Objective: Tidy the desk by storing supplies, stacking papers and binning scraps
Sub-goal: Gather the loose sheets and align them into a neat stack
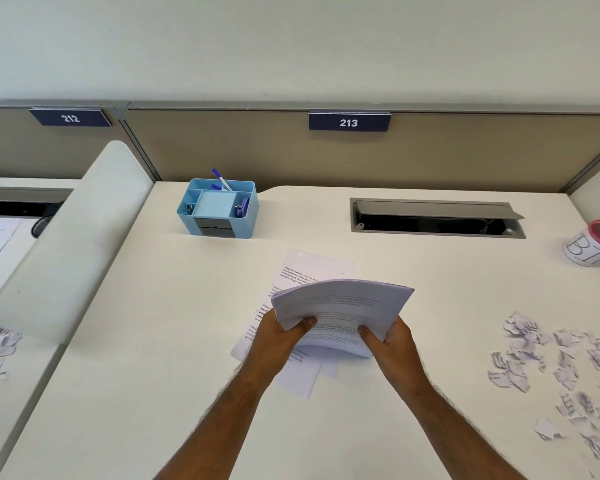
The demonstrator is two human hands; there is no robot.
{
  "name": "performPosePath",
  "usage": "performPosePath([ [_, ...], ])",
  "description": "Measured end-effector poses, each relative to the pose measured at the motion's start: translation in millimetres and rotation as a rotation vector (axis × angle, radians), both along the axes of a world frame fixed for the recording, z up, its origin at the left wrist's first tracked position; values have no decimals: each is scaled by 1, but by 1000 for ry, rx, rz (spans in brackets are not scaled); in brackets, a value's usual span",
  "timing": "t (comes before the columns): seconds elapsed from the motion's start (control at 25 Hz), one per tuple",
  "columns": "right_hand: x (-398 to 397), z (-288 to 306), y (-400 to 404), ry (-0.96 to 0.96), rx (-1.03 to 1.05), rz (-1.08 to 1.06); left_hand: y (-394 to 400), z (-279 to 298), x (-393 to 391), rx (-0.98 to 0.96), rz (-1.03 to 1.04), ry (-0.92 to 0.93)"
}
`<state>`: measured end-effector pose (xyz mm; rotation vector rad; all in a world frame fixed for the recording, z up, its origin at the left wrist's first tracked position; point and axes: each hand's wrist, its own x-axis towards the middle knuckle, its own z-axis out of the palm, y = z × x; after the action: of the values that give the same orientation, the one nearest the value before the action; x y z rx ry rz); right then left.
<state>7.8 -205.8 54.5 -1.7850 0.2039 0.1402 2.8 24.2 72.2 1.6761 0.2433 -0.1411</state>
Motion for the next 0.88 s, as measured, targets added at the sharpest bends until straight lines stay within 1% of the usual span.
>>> performPosePath([
  [0.12, 4, -7, 1, 19, 4, -8, 0, -4, 5, 2, -23, 15],
  [0.32, 8, -25, 1, 75, 31, -15, -1, -25, 3, 37, -52, 91],
  [0.44, 17, -28, 1, 72, 44, 13, 2, -32, 9, 42, -37, 128],
  [0.6, 36, -24, 1, 49, 47, 40, 5, -29, 29, 55, -29, 167],
  [0.76, 56, -24, -3, 39, 69, 65, 4, -20, 51, -35, 15, 195],
  [0.88, 63, -27, -6, 37, 104, 87, -1, -24, 63, -72, 11, 216],
])
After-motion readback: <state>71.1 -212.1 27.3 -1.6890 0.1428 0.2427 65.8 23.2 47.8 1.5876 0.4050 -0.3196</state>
